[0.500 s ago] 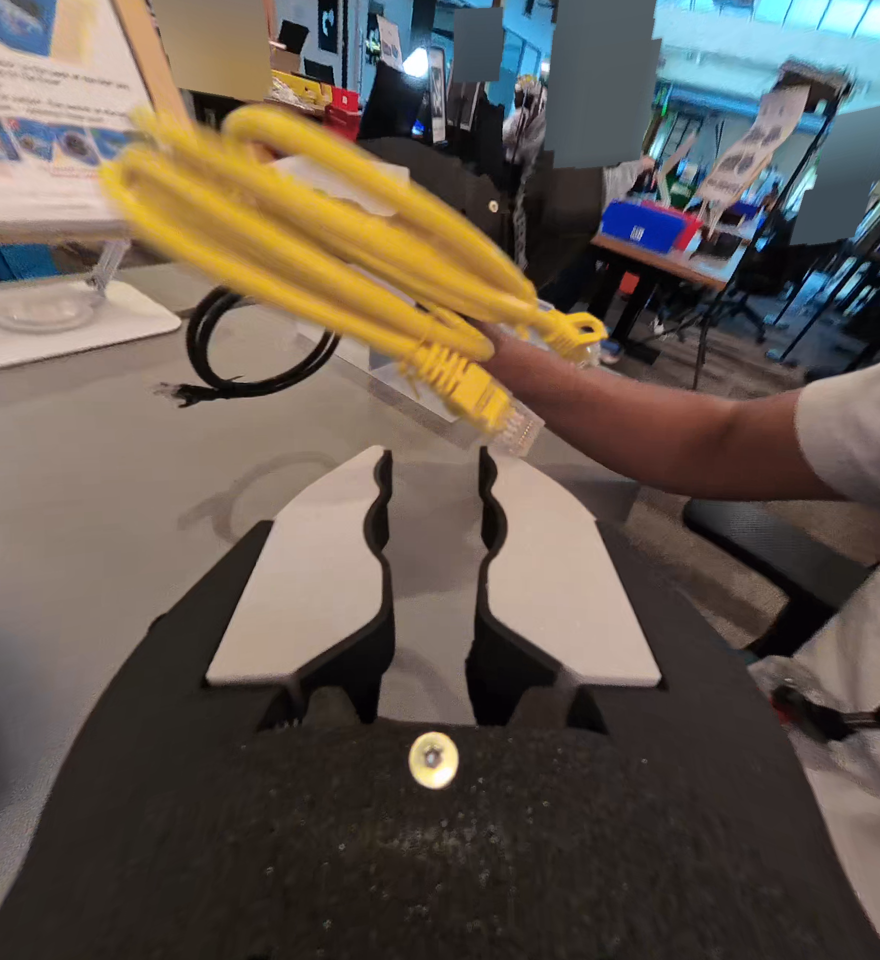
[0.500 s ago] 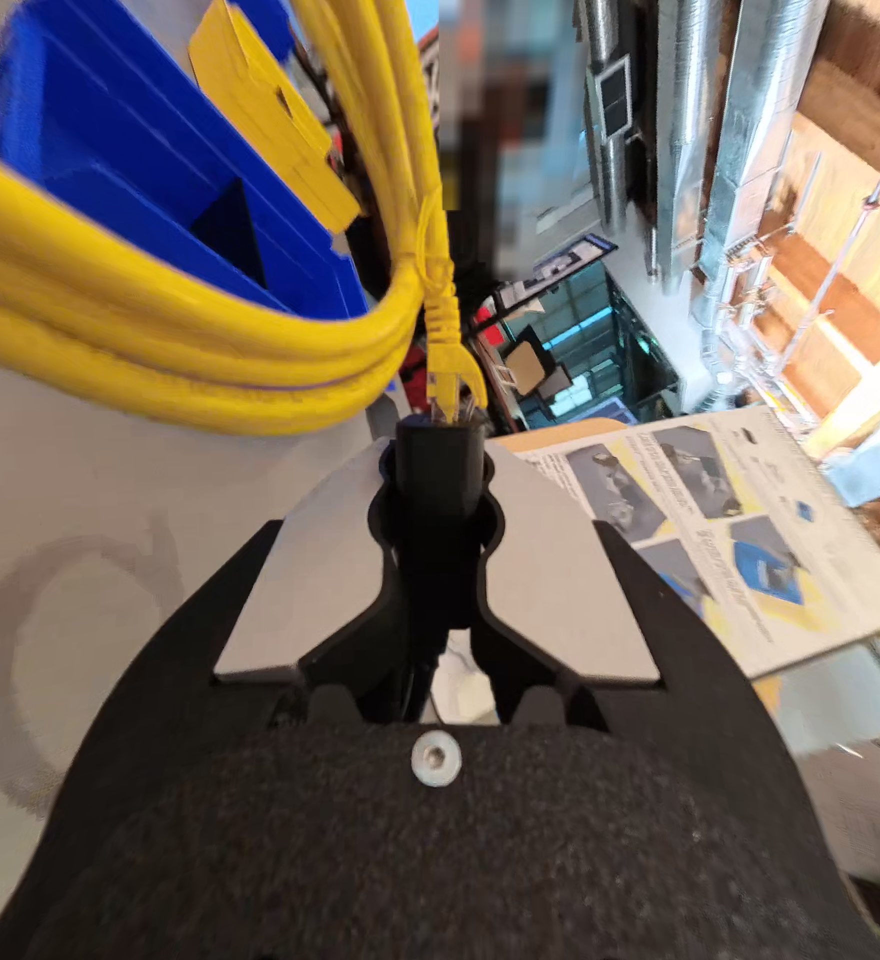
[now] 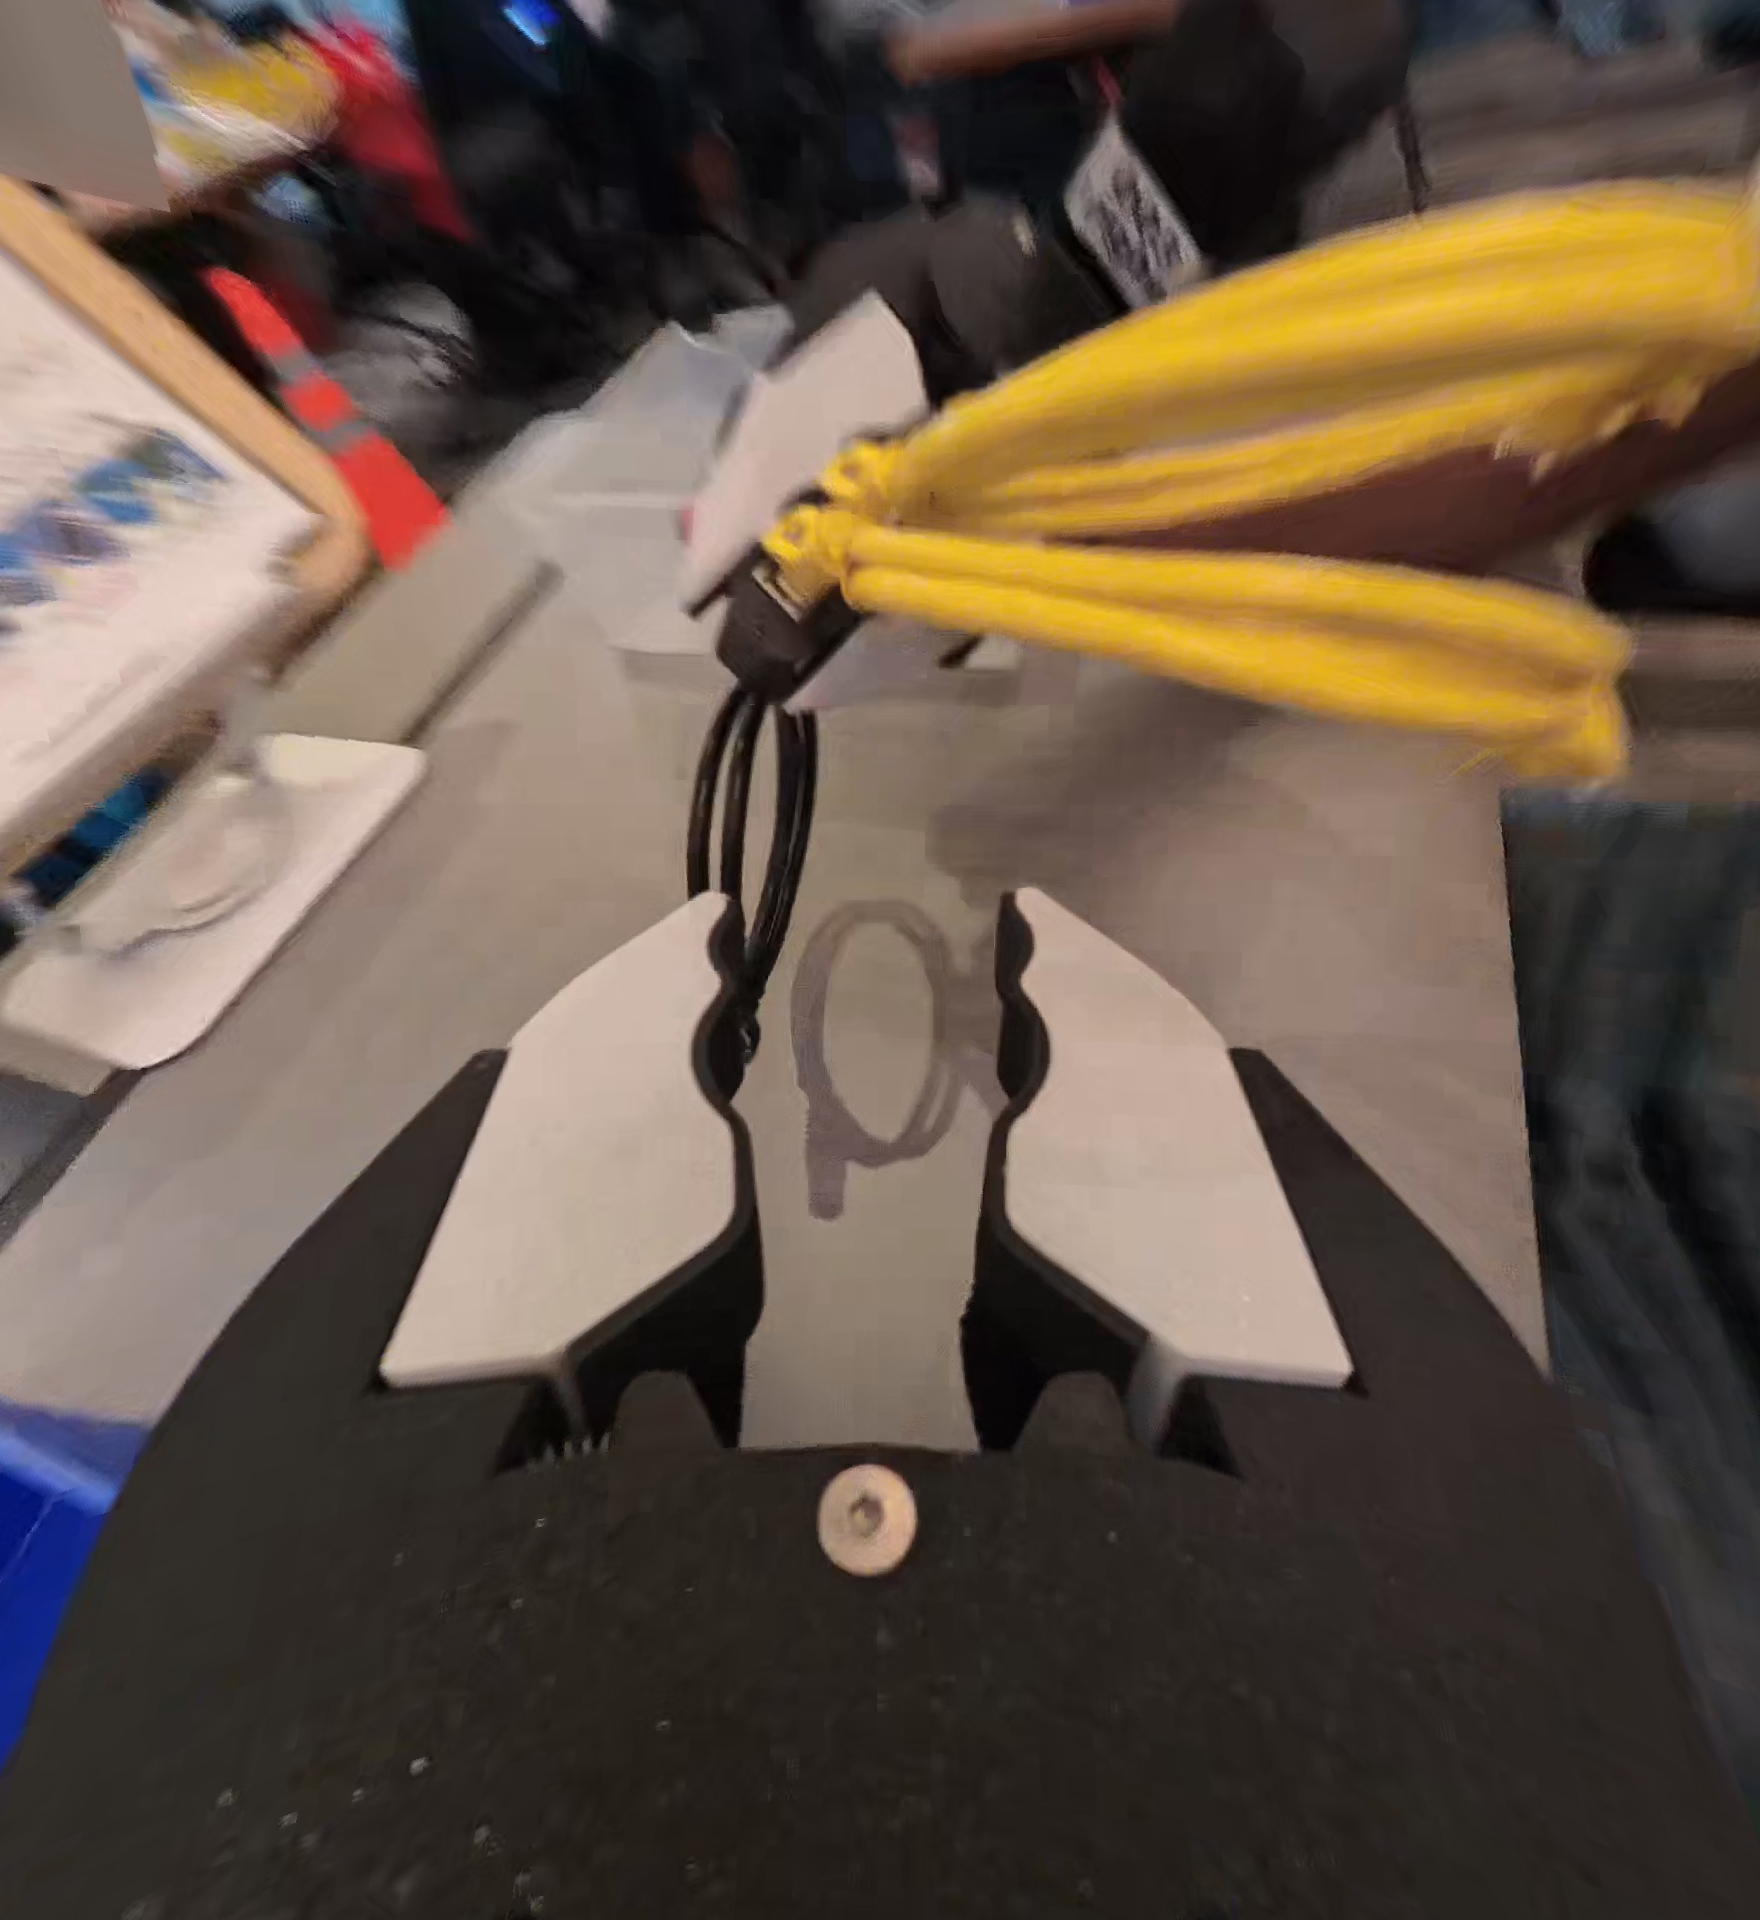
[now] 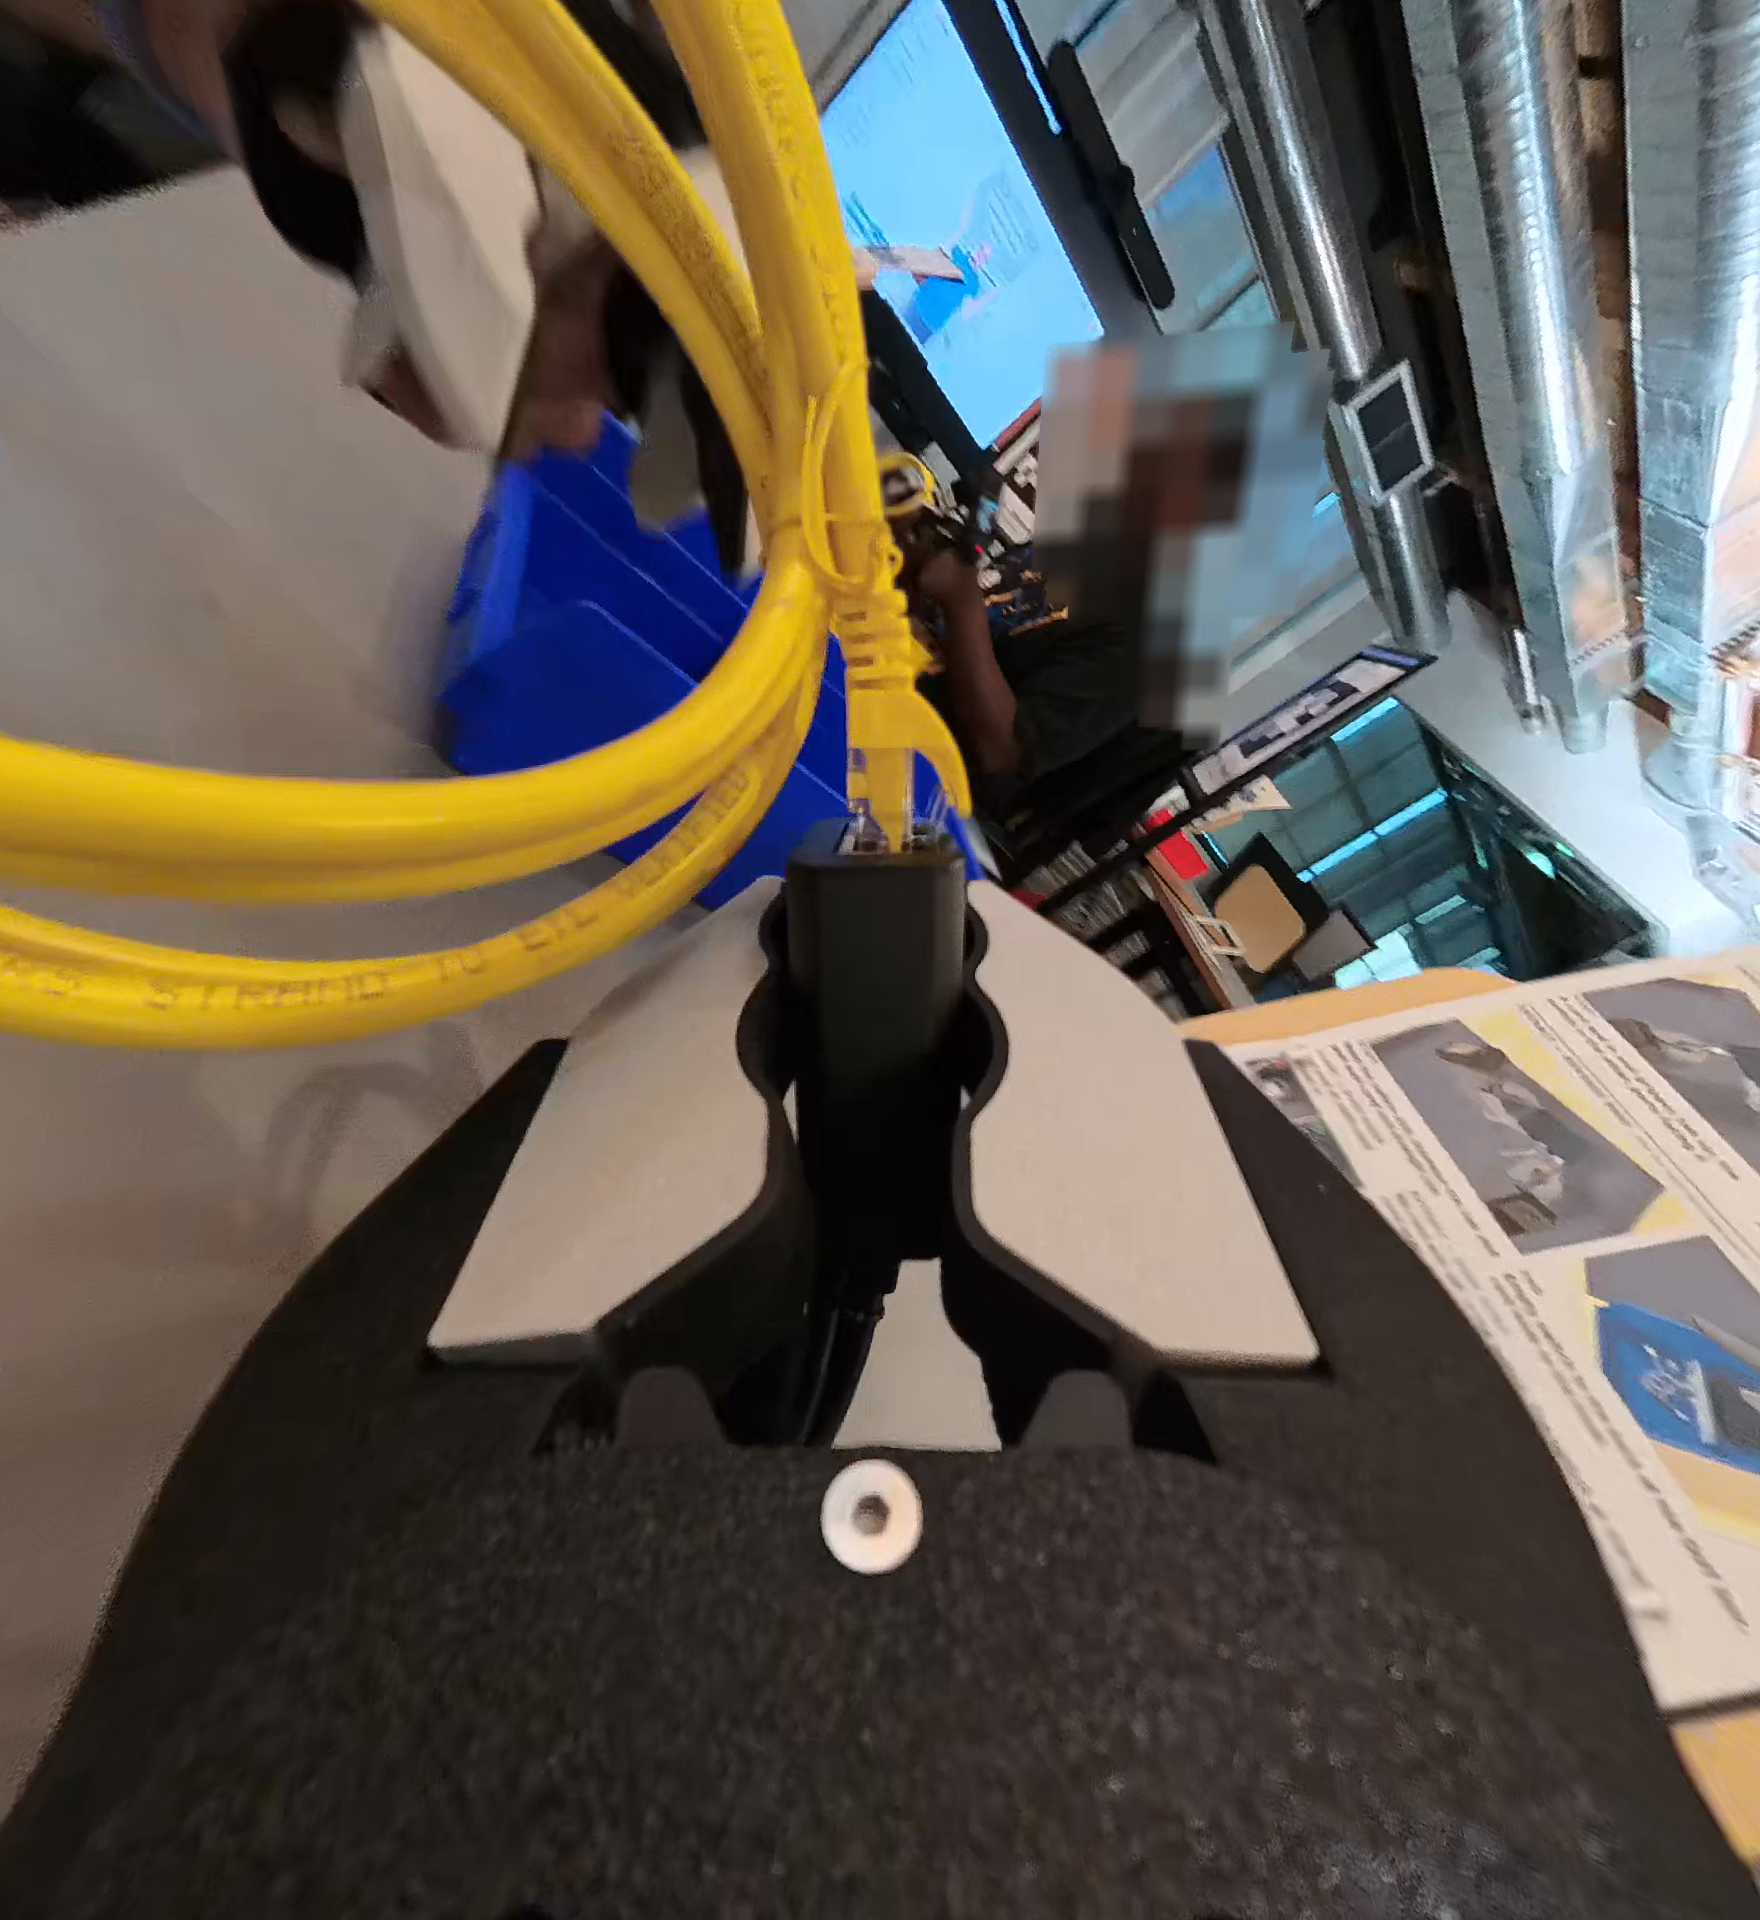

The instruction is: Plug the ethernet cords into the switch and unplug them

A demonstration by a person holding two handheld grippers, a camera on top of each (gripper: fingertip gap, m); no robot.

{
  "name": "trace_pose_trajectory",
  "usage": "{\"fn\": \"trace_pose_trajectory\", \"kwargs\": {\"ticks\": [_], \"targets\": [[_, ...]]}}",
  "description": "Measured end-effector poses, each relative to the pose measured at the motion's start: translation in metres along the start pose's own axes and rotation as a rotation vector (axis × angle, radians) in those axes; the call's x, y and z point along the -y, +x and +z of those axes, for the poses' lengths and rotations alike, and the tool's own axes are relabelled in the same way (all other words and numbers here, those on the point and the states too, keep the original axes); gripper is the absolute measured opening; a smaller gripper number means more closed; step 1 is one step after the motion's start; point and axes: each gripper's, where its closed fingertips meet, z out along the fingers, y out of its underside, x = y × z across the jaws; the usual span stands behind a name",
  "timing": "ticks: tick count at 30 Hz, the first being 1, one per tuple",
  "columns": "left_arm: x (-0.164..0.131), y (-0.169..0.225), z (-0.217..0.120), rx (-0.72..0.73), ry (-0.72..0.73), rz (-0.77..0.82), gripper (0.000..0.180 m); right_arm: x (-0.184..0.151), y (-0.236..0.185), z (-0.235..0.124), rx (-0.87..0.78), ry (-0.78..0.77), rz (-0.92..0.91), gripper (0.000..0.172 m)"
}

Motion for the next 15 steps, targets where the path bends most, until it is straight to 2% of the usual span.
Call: {"fn": "trace_pose_trajectory", "kwargs": {"ticks": [1, 3, 6, 9, 11, 13, 15], "targets": [[-0.003, 0.002, 0.014, -0.043, -0.042, 0.036, 0.046, 0.003, -0.004, -0.003, 0.018, 0.022, 0.011, 0.025], [0.004, 0.007, 0.04, -0.094, -0.027, 0.136, 0.046, 0.009, -0.009, -0.012, 0.043, 0.069, 0.064, 0.025], [0.029, 0.009, 0.065, -0.062, 0.062, 0.316, 0.043, 0.012, -0.014, -0.022, 0.064, 0.12, 0.147, 0.025], [0.054, 0.005, 0.073, 0.026, 0.177, 0.454, 0.029, 0.005, -0.015, -0.028, 0.057, 0.111, 0.158, 0.025], [0.059, 0.005, 0.077, 0.031, 0.223, 0.508, 0.017, 0.001, -0.013, -0.029, 0.047, 0.105, 0.146, 0.025], [0.054, 0.003, 0.082, 0.002, 0.212, 0.495, 0.01, 0.0, -0.012, -0.03, 0.049, 0.104, 0.153, 0.025], [0.053, 0.002, 0.083, -0.033, 0.221, 0.46, 0.01, -0.002, -0.011, -0.029, 0.046, 0.095, 0.158, 0.025]]}}
